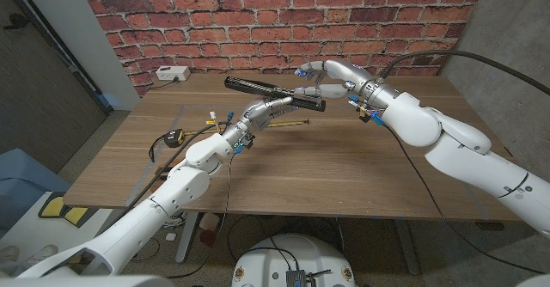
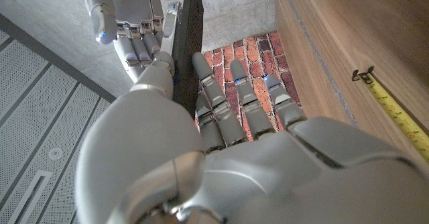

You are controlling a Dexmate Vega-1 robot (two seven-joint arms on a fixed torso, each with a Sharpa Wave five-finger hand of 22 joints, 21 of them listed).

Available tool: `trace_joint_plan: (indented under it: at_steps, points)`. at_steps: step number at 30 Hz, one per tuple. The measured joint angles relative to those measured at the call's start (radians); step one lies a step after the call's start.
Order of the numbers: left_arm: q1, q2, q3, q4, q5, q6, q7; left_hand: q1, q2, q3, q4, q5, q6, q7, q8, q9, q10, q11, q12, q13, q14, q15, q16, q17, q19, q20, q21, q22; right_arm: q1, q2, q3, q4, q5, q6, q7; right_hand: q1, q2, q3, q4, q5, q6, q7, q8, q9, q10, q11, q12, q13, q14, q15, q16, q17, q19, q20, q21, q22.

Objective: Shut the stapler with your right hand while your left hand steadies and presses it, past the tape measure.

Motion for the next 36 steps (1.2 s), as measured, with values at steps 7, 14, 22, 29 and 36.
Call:
trace_joint_plan:
  at_steps: [7, 14, 22, 29, 36]
  points:
    - [-0.010, 0.002, 0.006, -0.006, 0.019, 0.015, 0.017, 0.001, -0.001, 0.000, 0.000, 0.007, 0.000, 0.000, 0.000, -0.001, 0.000, 0.000, 0.000, 0.000, 0.007, -0.007, 0.000, 0.000, 0.000, 0.000, 0.006, 0.000, 0.034, 0.013, -0.028, -0.022, -0.028, -0.019, 0.029, 0.059, 0.021, 0.023, -0.023, 0.001, -0.014, -0.007, -0.003, -0.005, 0.000, 0.000, -0.018, -0.004, -0.026, 0.001, 0.003, -0.006, -0.003, -0.003, -0.016, 0.000]
    - [-0.014, 0.010, 0.011, -0.023, 0.042, 0.035, 0.046, 0.001, -0.001, -0.002, 0.002, 0.007, 0.000, 0.000, 0.000, -0.005, 0.000, 0.000, 0.000, 0.005, 0.011, -0.003, 0.000, 0.000, 0.000, 0.000, 0.006, 0.000, 0.074, 0.027, -0.059, -0.046, -0.070, -0.048, 0.069, 0.156, 0.058, 0.054, -0.054, 0.008, -0.024, -0.022, -0.003, -0.015, 0.000, -0.025, -0.037, -0.006, -0.033, 0.000, 0.033, -0.004, 0.005, -0.028, -0.030, 0.002]
    - [-0.014, 0.019, 0.011, -0.049, 0.066, 0.054, 0.090, 0.003, -0.003, -0.004, 0.004, 0.007, 0.000, 0.000, 0.000, -0.006, 0.000, 0.000, -0.008, 0.009, 0.011, -0.003, -0.008, 0.000, -0.032, -0.038, 0.000, -0.005, 0.130, 0.058, -0.109, -0.074, -0.141, -0.092, 0.117, 0.191, 0.070, 0.057, -0.057, 0.008, -0.022, -0.035, -0.003, -0.019, 0.013, -0.038, -0.045, -0.002, -0.033, 0.000, 0.050, 0.003, 0.012, -0.059, -0.030, 0.002]
    - [-0.008, 0.025, 0.010, -0.075, 0.086, 0.063, 0.125, 0.004, -0.004, -0.004, 0.004, 0.006, 0.000, 0.000, 0.000, 0.001, 0.014, -0.003, -0.009, 0.015, -0.001, -0.004, -0.026, 0.002, -0.049, -0.123, -0.020, -0.019, 0.161, 0.077, -0.133, -0.079, -0.173, -0.098, 0.140, 0.203, 0.064, 0.051, -0.051, 0.008, 0.005, -0.046, 0.017, -0.024, 0.040, -0.053, -0.046, -0.002, -0.027, 0.004, 0.070, 0.007, 0.023, -0.071, -0.030, 0.006]
    - [-0.009, 0.016, 0.012, -0.076, 0.107, 0.062, 0.149, 0.009, -0.009, -0.004, 0.004, 0.006, 0.000, 0.000, 0.001, 0.017, 0.031, -0.002, -0.010, 0.023, -0.002, -0.005, -0.018, 0.018, -0.019, -0.156, -0.020, -0.024, 0.185, 0.102, -0.157, -0.082, -0.211, -0.097, 0.155, 0.248, 0.066, 0.059, -0.059, 0.008, 0.017, -0.058, 0.024, -0.024, 0.059, -0.059, -0.048, -0.002, -0.012, -0.002, 0.070, -0.016, 0.034, -0.081, -0.030, 0.004]
